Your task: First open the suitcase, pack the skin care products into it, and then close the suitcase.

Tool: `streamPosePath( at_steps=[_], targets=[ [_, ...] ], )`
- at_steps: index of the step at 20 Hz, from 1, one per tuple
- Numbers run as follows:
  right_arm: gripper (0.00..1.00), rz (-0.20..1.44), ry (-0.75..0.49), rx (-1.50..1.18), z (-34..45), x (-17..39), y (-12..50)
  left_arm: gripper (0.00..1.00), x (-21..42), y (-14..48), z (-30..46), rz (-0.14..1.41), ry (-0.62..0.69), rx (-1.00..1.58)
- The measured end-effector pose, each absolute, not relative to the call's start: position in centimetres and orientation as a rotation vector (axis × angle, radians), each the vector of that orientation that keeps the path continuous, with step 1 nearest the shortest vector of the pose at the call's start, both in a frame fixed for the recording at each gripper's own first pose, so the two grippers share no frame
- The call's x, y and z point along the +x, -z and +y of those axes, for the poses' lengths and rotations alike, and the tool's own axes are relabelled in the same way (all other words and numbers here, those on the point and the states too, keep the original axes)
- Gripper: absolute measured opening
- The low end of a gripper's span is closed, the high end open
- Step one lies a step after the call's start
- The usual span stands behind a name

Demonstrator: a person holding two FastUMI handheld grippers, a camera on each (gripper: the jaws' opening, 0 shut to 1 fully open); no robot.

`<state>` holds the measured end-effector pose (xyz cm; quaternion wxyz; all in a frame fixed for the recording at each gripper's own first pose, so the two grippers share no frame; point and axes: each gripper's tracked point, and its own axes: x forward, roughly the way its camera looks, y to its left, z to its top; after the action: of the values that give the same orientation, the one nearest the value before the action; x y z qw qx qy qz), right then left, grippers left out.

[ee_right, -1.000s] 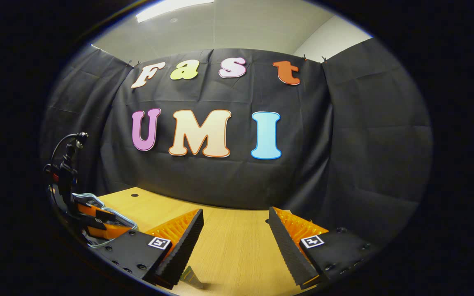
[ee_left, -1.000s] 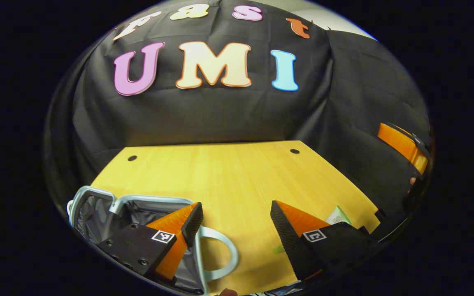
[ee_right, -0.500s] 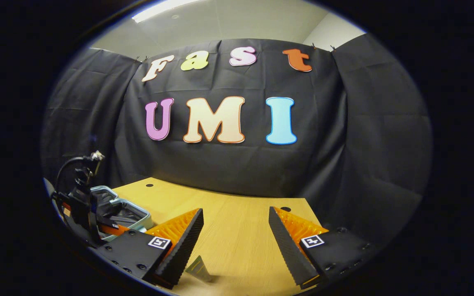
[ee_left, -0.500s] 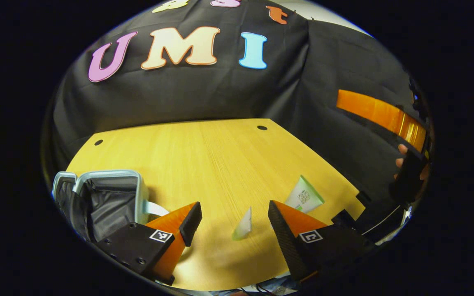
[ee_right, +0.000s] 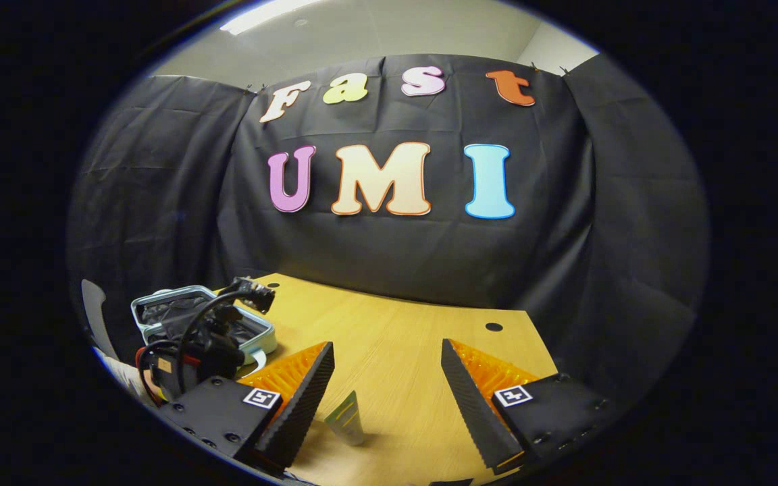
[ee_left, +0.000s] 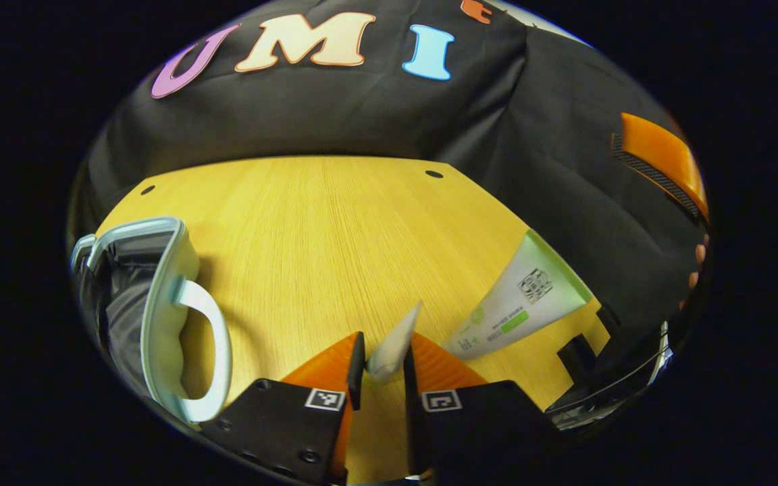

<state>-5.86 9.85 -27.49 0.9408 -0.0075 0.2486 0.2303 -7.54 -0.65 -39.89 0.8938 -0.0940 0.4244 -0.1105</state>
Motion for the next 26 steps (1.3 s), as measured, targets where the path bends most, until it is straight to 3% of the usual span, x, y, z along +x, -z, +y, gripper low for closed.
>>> streamPosePath(
  at_steps=[3,5,9,19,22,26],
  targets=[
    [1.0,0.518,-0.481,-0.044,9.9,-7.0,29.1,0.13,-7.4,38.9,-0.2,0.869,0.208,-0.237],
    [0.96,0.548,-0.492,-0.052,10.2,-8.2,30.9,0.13,-7.2,37.2,0.4,0.859,0.193,-0.232],
    [0.99,0.608,-0.509,-0.045,11.1,-9.8,34.3,0.13,-6.7,32.6,2.8,0.815,0.155,-0.205],
    [0.99,0.767,-0.547,-0.057,13.4,-12.2,44.2,0.13,-10.4,24.3,10.6,0.752,-0.061,-0.166],
    [0.43,0.791,-0.529,-0.071,13.8,-11.3,45.2,0.13,-11.9,24.0,13.4,0.765,-0.109,-0.159],
    [0.32,0.854,-0.533,-0.059,14.6,-11.4,44.4,0.13,-13.3,24.2,17.4,0.794,-0.176,-0.15]
  ],
)
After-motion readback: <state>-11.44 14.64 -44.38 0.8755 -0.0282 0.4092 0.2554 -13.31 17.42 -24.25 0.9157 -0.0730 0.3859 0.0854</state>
